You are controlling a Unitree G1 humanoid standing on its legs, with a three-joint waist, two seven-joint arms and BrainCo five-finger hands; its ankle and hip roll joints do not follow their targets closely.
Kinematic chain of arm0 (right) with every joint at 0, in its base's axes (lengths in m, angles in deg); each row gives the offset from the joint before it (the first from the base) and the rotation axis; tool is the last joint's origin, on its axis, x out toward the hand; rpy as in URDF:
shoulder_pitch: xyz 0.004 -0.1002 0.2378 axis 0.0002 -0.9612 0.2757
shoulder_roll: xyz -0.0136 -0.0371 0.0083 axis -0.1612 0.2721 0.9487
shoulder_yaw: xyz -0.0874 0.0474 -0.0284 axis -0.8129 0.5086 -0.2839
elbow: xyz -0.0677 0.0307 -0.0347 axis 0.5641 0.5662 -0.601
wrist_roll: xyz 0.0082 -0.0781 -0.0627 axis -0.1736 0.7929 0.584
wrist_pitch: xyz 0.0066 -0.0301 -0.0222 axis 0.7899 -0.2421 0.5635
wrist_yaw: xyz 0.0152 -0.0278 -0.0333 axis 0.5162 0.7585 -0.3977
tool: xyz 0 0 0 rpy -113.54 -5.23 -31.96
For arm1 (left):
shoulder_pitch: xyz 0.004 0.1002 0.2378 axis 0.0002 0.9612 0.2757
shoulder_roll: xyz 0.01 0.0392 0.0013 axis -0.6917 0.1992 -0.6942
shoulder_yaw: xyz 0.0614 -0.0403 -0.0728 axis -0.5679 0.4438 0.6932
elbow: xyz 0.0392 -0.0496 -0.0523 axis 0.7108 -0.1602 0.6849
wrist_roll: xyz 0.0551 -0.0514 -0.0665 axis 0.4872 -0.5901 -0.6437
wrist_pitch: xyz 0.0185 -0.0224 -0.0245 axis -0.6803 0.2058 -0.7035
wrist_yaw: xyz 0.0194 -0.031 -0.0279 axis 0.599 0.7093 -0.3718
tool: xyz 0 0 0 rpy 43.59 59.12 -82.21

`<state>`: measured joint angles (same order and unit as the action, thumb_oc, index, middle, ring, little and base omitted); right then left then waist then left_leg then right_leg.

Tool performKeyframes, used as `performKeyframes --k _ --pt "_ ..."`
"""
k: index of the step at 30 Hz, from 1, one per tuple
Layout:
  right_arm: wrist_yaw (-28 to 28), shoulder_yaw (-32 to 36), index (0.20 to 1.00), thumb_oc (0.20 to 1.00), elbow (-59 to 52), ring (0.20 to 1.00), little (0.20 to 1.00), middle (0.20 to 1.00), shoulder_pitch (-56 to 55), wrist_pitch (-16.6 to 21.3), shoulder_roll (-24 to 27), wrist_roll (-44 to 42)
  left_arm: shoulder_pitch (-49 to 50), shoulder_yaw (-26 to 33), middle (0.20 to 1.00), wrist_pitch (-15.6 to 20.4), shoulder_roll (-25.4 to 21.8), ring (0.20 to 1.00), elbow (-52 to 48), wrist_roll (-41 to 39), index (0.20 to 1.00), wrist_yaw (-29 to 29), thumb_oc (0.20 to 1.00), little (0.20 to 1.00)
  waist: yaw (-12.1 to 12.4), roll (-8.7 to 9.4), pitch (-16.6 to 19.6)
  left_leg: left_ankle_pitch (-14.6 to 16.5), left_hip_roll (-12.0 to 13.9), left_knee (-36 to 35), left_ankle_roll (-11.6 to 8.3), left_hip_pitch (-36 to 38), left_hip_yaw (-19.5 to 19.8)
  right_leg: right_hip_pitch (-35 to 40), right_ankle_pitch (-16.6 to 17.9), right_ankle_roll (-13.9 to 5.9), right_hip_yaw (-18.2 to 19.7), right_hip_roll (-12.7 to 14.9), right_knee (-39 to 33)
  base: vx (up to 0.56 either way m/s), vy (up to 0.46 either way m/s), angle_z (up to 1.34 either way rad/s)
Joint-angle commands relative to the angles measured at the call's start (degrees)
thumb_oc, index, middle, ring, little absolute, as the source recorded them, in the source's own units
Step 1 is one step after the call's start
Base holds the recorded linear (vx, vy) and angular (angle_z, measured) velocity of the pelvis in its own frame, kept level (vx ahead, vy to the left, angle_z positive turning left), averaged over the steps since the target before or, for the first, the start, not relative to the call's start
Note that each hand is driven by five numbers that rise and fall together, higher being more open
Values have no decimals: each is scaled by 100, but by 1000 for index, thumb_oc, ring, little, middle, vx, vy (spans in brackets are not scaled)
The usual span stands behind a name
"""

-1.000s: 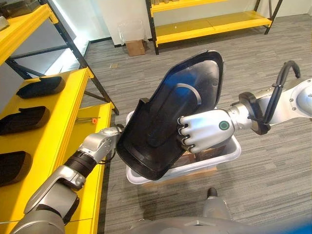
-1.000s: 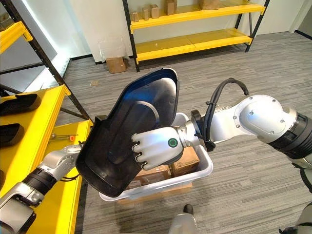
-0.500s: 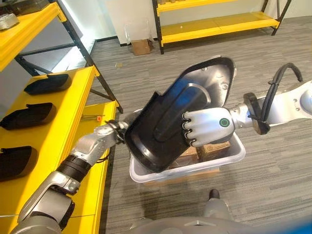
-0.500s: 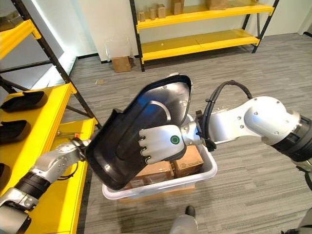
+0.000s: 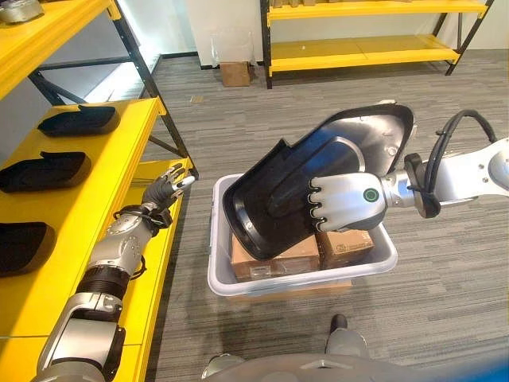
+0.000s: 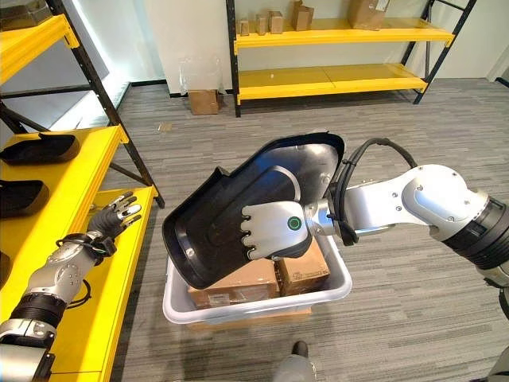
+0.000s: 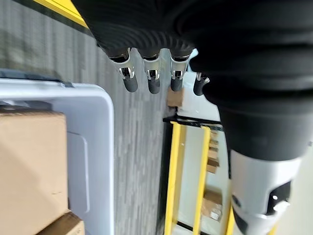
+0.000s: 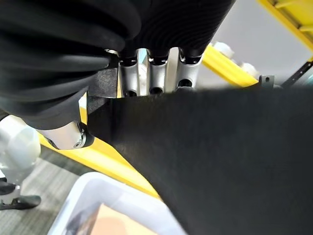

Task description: Move parts from the plastic box to the shelf.

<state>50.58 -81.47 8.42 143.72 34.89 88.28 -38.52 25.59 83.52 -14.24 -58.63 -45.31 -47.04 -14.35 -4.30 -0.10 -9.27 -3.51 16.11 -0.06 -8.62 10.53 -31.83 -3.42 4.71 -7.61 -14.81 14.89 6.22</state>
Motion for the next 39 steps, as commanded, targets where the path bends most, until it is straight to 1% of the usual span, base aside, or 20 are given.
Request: performKeyframes --k 1,2,3,4,5,6,7,11,13,16,19,23,24,26,27,28,31,32,33,39 --pt "-256 449 200 200 -249 200 200 200 195 -26 19 -308 -494 11 1000 238 -112 1000 -435 -154 1000 570 1000 1000 8 66 -100 150 230 321 -92 -229 271 494 -905 40 -365 7 286 34 1 1" --pt "-238 483 200 200 -247 200 200 200 161 25 11 -293 -505 -55 1000 255 -94 1000 -536 -151 1000 739 1000 1000 9 67 -107 161 228 335 -88 -237 278 486 -909 39 -362 5 300 47 -5 1" --pt "-203 546 200 200 -247 200 200 200 81 70 -2 -232 -516 -186 1000 190 -93 1000 -867 -181 1000 929 1000 1000 22 68 -120 174 235 361 -85 -257 282 479 -896 31 -378 27 305 48 -7 1" --pt "-220 562 200 200 -231 200 200 200 54 85 4 -199 -514 -222 1000 153 -101 1000 -985 -208 1000 928 1000 1000 24 66 -124 178 238 368 -85 -258 281 479 -895 29 -380 33 309 82 -11 1" --pt "-341 589 200 200 -144 200 200 200 -34 104 -6 -16 -542 -387 1000 -52 -164 1000 -1540 -455 1000 880 1000 1000 43 53 -140 193 233 387 -79 -267 290 472 -892 28 -388 45 325 64 -6 1" --pt "-366 592 200 200 -133 200 200 200 -45 99 -14 26 -552 -413 1000 -98 -178 1000 -1626 -521 1000 883 1000 1000 46 50 -144 196 232 392 -77 -271 293 468 -893 28 -388 44 331 74 -8 2" --pt "-374 590 200 200 -106 200 200 200 -64 85 -52 92 -588 -491 1000 -235 -217 1000 -1883 -658 1000 856 1000 1000 56 36 -164 208 226 418 -69 -293 308 450 -904 30 -383 45 364 41 -6 2" --pt "-363 560 200 200 -29 200 200 200 -51 128 -138 222 -747 -793 1000 -434 -422 1000 -2601 -928 1000 860 1000 1000 83 -9 -271 253 222 522 -51 -387 326 342 -945 28 -396 73 512 21 -5 1" --pt "-295 432 200 200 37 200 200 200 93 21 -220 243 -984 -1098 1000 -535 -560 1000 -3062 -1156 1000 822 1000 1000 93 -56 -416 280 229 598 -42 -490 333 209 -965 26 -391 122 634 21 -11 6" --pt "-305 283 200 200 145 200 200 200 275 -106 -303 393 -1276 -1423 1000 -497 -691 1000 -3417 -1346 1000 818 1000 1000 96 -106 -602 311 241 677 -38 -630 332 14 -997 14 -375 174 792 -16 -15 5" --pt "-577 -29 200 200 411 200 200 200 634 -253 -428 781 -1701 -1775 1000 -465 -778 1000 -3720 -1593 1000 752 1000 1000 91 -177 -875 334 258 750 -35 -832 337 -268 -1069 18 -340 205 1022 -58 -17 1" --pt "-994 -413 200 200 940 200 200 200 1047 -498 -656 1397 -2257 -2230 1000 -343 -741 1000 -3734 -1581 1000 570 1000 1000 64 -250 -1185 359 281 855 -30 -1093 360 -631 -1179 54 -274 219 1317 -66 -25 -3" --pt "-1196 -597 200 200 1143 200 200 200 1243 -667 -745 1721 -2475 -2404 1000 -338 -727 1000 -3710 -1679 1000 459 1000 1000 57 -285 -1339 354 311 945 -38 -1269 382 -862 -1237 87 -252 227 1515 -62 -41 -3" --pt "-1361 -698 200 200 1297 200 200 200 1322 -791 -815 1989 -2573 -2475 1000 -345 -688 1000 -3653 -1677 1000 454 1000 1000 52 -302 -1432 356 329 1026 -39 -1408 413 -1039 -1279 112 -215 225 1664 -51 -50 0" --pt "-1583 -773 200 200 1445 200 200 200 1361 -993 -866 2250 -2620 -2537 1000 -334 -705 1000 -3622 -1677 1000 377 1000 1000 58 -316 -1512 349 351 1091 -39 -1528 429 -1191 -1311 133 -201 229 1793 -32 -50 1" --pt "-1627 -785 200 200 1475 200 200 200 1368 -1026 -880 2309 -2631 -2547 1000 -323 -709 1000 -3607 -1679 1000 365 1000 1000 56 -319 -1524 349 355 1101 -39 -1552 429 -1225 -1319 138 -199 230 1821 -18 -47 3" --pt "-1973 -781 200 200 1793 200 200 200 1360 -1365 -1063 2893 -2729 -2667 1000 -276 -714 1000 -3386 -1721 1000 475 1000 1000 62 -331 -1702 335 396 1234 -35 -1826 454 -1546 -1382 182 -192 221 2079 -38 -51 0" --pt "-1982 -781 200 200 1805 200 200 200 1359 -1380 -1069 2917 -2731 -2672 1000 -273 -715 1000 -3383 -1722 1000 475 1000 1000 64 -330 -1707 337 399 1246 -34 -1844 458 -1566 -1385 184 -190 224 2096 -17 -74 -3" --pt "-1984 -720 200 200 1837 200 200 200 1341 -1587 -1116 3088 -2737 -2709 1000 -301 -679 1000 -3370 -1631 1000 464 1000 1000 71 -328 -1805 327 425 1341 -27 -1987 491 -1706 -1415 208 -189 211 2222 -3 -48 1" --pt "-2172 -574 200 200 1929 200 200 200 1250 -1925 -1221 3327 -2628 -2770 1000 -345 -643 1000 -3275 -1486 1000 443 1000 1000 84 -316 -1892 299 458 1459 -17 -2150 528 -1859 -1457 233 -197 192 2366 2 -13 2"
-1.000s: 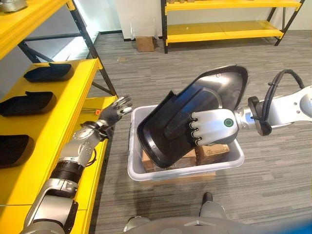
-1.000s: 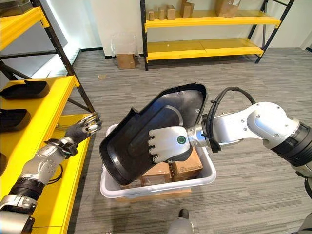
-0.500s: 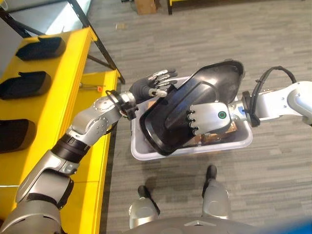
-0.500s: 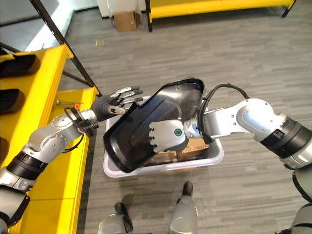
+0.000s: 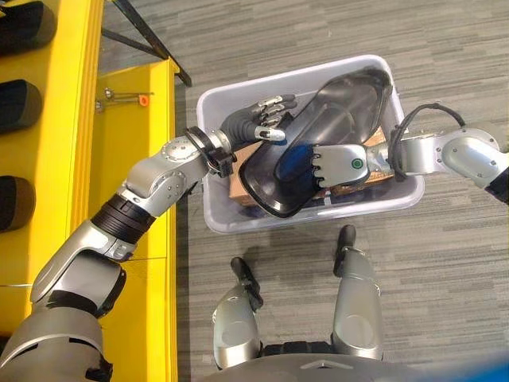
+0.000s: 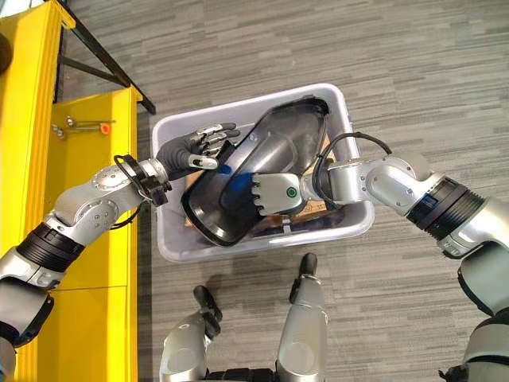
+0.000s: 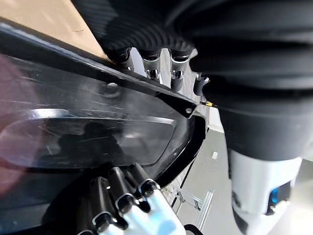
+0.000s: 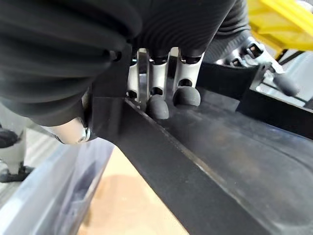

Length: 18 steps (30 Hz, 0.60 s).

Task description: Move parts from the plastic box to the shelf.

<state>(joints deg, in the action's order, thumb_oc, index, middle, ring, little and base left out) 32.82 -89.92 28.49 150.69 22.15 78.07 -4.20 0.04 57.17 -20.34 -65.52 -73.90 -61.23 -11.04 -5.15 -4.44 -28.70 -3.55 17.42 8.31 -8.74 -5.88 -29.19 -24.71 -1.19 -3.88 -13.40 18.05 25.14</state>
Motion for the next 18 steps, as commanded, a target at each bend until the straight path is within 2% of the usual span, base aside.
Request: performKeyframes --k 1,4,11,18 --pt "-452 319 200 200 -88 200 200 200 523 -699 -210 -32 -18 -162 1000 343 53 1000 -371 22 1000 97 1000 1000 173 126 15 303 337 653 -1 -551 273 245 -878 -133 -342 -132 507 0 0 0" --pt "-440 387 200 200 -165 200 200 200 508 -853 -226 -11 63 -139 1000 396 73 1000 -264 80 1000 20 1000 1000 183 135 -28 314 348 699 14 -615 281 202 -904 -121 -342 -132 559 10 -3 0" --pt "-330 587 200 200 -204 200 200 200 416 -845 -321 99 222 120 1000 431 248 1000 24 131 1000 -163 1000 1000 210 156 -87 351 369 775 27 -725 279 84 -943 -119 -346 -117 678 5 -1 0" --pt "-105 603 200 200 -235 200 200 200 513 -1113 -322 52 381 242 1000 473 313 1000 338 352 1000 -234 1000 1000 247 148 -110 340 401 817 10 -969 289 -178 -949 -126 -348 -119 759 -1 -4 0"
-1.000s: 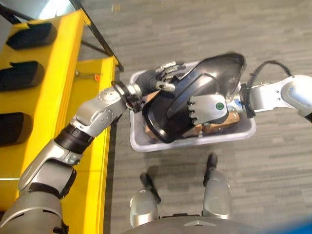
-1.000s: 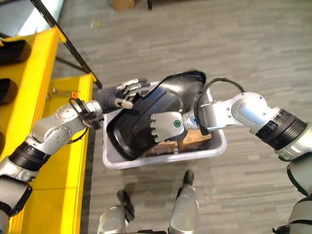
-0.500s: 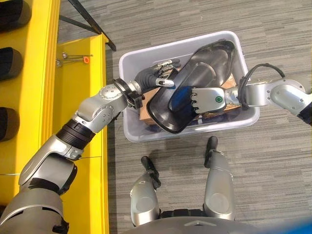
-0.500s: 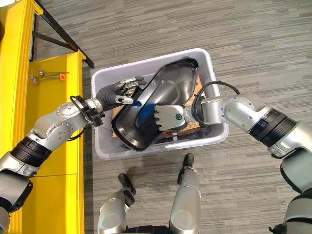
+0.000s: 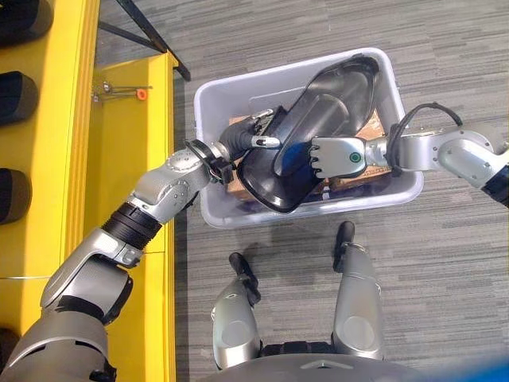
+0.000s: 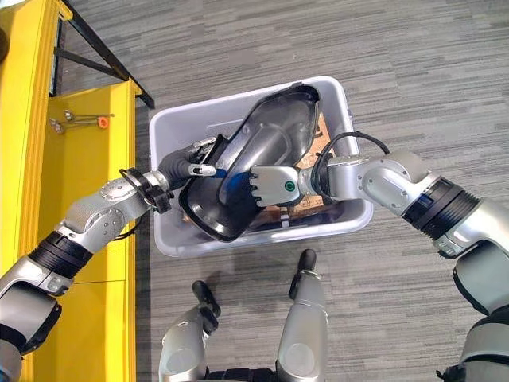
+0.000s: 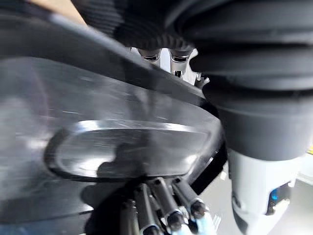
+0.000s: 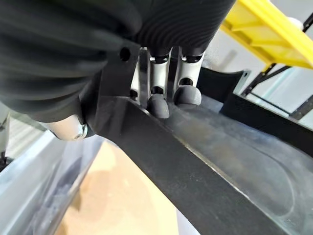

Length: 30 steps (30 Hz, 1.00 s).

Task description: Move parts from the plastic box to the shelf.

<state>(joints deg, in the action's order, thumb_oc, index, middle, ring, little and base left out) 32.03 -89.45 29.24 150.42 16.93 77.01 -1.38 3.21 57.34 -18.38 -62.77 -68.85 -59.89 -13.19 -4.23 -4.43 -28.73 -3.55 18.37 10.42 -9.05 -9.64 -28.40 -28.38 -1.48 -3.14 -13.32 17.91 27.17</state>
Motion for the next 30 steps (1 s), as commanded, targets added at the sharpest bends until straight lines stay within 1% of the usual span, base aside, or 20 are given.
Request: performKeyframes --k 1,5,6,7,12,15,16,17,18,19,21,25,30 --pt "-13 544 200 200 -300 200 200 200 567 -623 -240 -196 72 235 1000 281 65 1000 -78 218 1000 -19 1000 1000 153 147 -107 331 320 619 33 -651 210 131 -916 -201 -349 -111 554 -31 -21 0" --pt "-6 527 200 200 -228 200 200 200 641 -618 -403 44 54 176 1000 288 165 1000 193 534 1000 142 1000 1000 147 135 -107 326 391 668 12 -887 191 -135 -893 -205 -331 -114 609 -41 -18 2" --pt "-14 489 200 200 -214 200 200 200 683 -670 -419 64 51 134 1000 305 202 1000 238 592 1000 202 1000 1000 150 134 -107 324 398 663 12 -932 184 -193 -885 -204 -337 -115 621 -37 -15 0" --pt "36 477 200 200 -214 200 200 200 724 -719 -458 45 -3 69 1000 259 244 1000 267 573 1000 389 1000 1000 138 133 -107 325 405 664 13 -963 177 -235 -873 -206 -336 -115 628 0 0 0" --pt "56 430 200 200 -183 200 200 200 841 -739 -573 65 -157 -210 1000 188 327 1000 231 630 1000 441 1000 1000 108 134 -107 328 409 685 11 -1020 149 -296 -842 -204 -324 -140 609 0 0 0" --pt "112 380 200 200 -212 200 200 200 884 -678 -639 77 -196 -364 1000 252 374 1000 252 686 1000 546 1000 1000 95 152 -107 333 412 689 11 -1008 139 -272 -826 -214 -329 -147 573 0 0 0" --pt "145 362 200 200 -242 200 200 200 905 -658 -649 78 -211 -396 925 254 381 925 225 670 925 558 925 925 90 153 -107 331 412 681 11 -999 133 -259 -823 -214 -328 -152 557 0 0 0" --pt "171 330 200 200 -263 200 200 200 936 -620 -671 63 -245 -432 570 278 407 570 213 653 570 589 570 570 82 159 -107 330 410 673 14 -982 127 -240 -820 -214 -325 -157 539 0 0 0" --pt "191 299 200 200 -271 200 200 200 969 -579 -700 49 -292 -467 507 312 447 507 205 688 507 656 507 507 71 165 -107 331 414 671 16 -962 117 -223 -817 -213 -320 -156 530 0 0 0" --pt "231 271 200 200 -292 200 200 200 998 -540 -732 31 -380 -535 206 341 481 206 159 700 206 698 206 206 56 170 -107 341 419 677 19 -934 105 -203 -818 -215 -310 -149 530 -2 32 0" --pt "161 221 200 200 -202 200 200 200 1050 -522 -764 64 -502 -665 200 362 535 200 50 555 200 740 200 200 36 179 -107 348 414 666 20 -875 72 -155 -808 -216 -306 -141 505 -5 35 0" --pt "185 179 200 200 -120 200 200 200 1061 -628 -856 102 -614 -786 200 289 603 200 -167 314 200 660 200 200 26 191 -107 363 384 636 30 -769 53 -56 -794 -226 -310 -137 460 -5 4 -2" --pt "165 141 200 200 -94 200 200 200 1034 -695 -903 150 -601 -847 200 269 681 200 -322 127 200 498 200 200 24 214 -107 375 336 576 47 -624 42 95 -771 -237 -324 -141 368 0 0 0"
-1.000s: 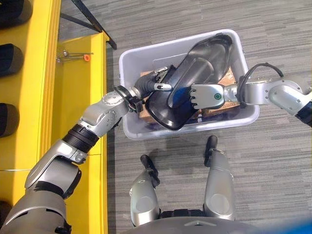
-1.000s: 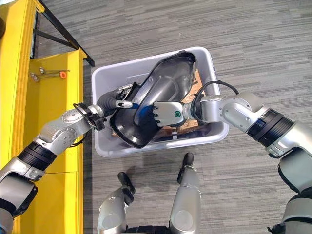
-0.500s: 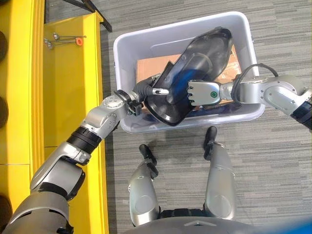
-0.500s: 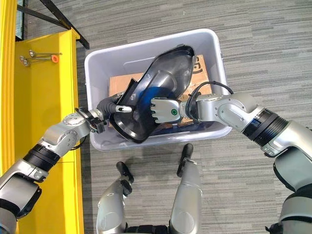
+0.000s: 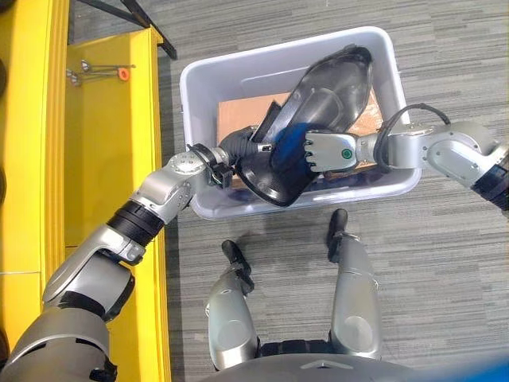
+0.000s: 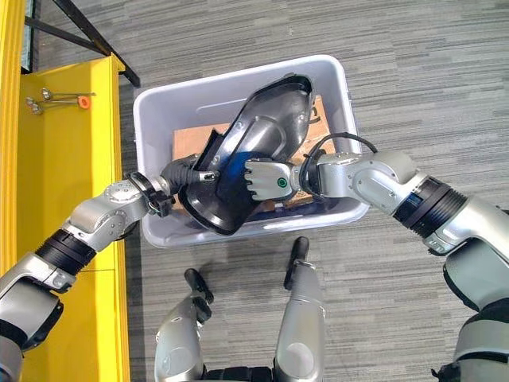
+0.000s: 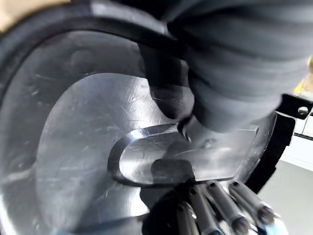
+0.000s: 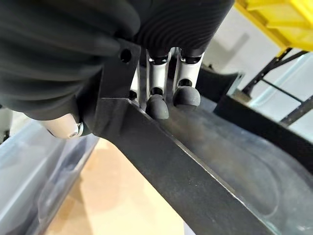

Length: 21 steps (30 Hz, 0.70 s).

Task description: Move parts from the plastic box to the shelf.

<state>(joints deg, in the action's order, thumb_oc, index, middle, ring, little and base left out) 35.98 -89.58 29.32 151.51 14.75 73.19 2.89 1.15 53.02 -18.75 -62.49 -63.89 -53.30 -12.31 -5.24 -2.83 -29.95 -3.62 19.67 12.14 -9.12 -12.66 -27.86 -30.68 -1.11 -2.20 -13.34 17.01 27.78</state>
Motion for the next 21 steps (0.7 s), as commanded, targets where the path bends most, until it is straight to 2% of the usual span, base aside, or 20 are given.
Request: performKeyframes --k 1,6,7,8,9,10,11,12,13,14,16,17,19,21 --pt "-258 137 200 200 -105 200 200 200 906 -508 -516 -281 -351 -397 200 273 680 200 -855 -630 200 338 200 200 129 61 16 390 199 396 64 -268 -11 384 -810 -334 -321 -46 288 0 0 0" --pt "-272 157 200 200 -68 200 200 200 806 -668 -537 -407 -175 -293 200 338 797 200 -935 -788 200 111 200 200 155 89 19 418 157 346 92 -46 -15 613 -799 -350 -341 -23 206 0 0 0" --pt "-257 213 834 834 -51 834 834 834 725 -732 -545 -526 -108 -227 200 370 857 200 -917 -817 200 -3 200 200 161 99 60 429 133 322 101 29 -1 707 -806 -350 -347 -31 169 0 0 0" --pt "-233 221 1000 1000 -58 1000 1000 1000 715 -741 -544 -549 -98 -221 200 379 861 200 -917 -814 200 -12 200 200 161 100 65 429 131 316 101 38 -1 717 -807 -351 -347 -33 164 0 0 0" --pt "-70 244 1000 1000 -84 1000 1000 1000 667 -861 -526 -670 -29 -175 200 455 905 200 -923 -726 200 -68 200 200 168 107 99 440 124 310 104 76 12 773 -815 -354 -347 -35 139 0 0 0" --pt "289 310 1000 1000 -7 1000 1000 1000 533 -1176 -519 -1187 100 -132 200 615 900 200 -961 -819 200 -177 200 200 179 115 168 441 95 252 113 174 19 874 -802 -363 -351 -39 64 0 0 0" --pt "352 318 1000 1000 -37 1000 1000 1000 472 -1280 -487 -1296 145 -95 200 629 902 200 -985 -850 200 -199 200 200 179 115 187 441 87 232 114 202 21 906 -803 -365 -352 -41 44 11 39 -1" --pt "591 353 1000 1000 -67 1000 1000 1000 346 -1586 -438 -1664 248 -7 200 708 909 200 -1027 -873 200 -276 200 200 181 112 235 442 69 196 115 264 29 980 -809 -371 -349 -48 0 0 0 0" --pt "622 354 1000 1000 -79 1000 1000 1000 337 -1602 -434 -1684 260 -1 200 707 909 200 -1033 -875 200 -282 200 200 181 112 238 440 68 191 115 273 29 990 -808 -372 -349 -50 -7 8 57 -1" --pt "802 507 1000 1000 -114 1000 1000 1000 55 -1973 -382 -2074 424 158 200 768 897 200 -1085 -1007 200 -455 200 200 172 115 312 448 53 163 125 365 47 1103 -803 -374 -334 -53 -70 6 54 0" --pt "701 585 1000 1000 -134 1000 1000 1000 -119 -2240 -329 -2400 511 260 200 840 897 200 -1079 -1031 200 -551 200 200 161 122 357 459 45 136 136 435 56 1186 -807 -370 -323 -71 -119 5 49 3" --pt "621 877 1000 1000 -163 1000 1000 1000 -489 -2553 -303 -2728 673 411 200 900 929 200 -1112 -1031 200 -706 200 200 136 131 413 470 30 105 146 530 71 1306 -801 -373 -307 -91 -190 3 31 2" --pt "331 1179 1000 1000 -167 1000 1000 1000 -851 -2650 -270 -3026 816 566 200 932 944 200 -1138 -921 200 -804 200 200 110 146 471 472 18 47 155 643 73 1440 -782 -379 -292 -121 -298 6 31 3" --pt "88 1725 1000 1000 -158 1000 1000 1000 -1396 -3007 -305 -3474 1037 751 200 955 987 200 -1178 -907 200 -948 200 200 67 171 573 457 24 -33 144 798 44 1633 -747 -390 -298 -154 -457 2 16 1"
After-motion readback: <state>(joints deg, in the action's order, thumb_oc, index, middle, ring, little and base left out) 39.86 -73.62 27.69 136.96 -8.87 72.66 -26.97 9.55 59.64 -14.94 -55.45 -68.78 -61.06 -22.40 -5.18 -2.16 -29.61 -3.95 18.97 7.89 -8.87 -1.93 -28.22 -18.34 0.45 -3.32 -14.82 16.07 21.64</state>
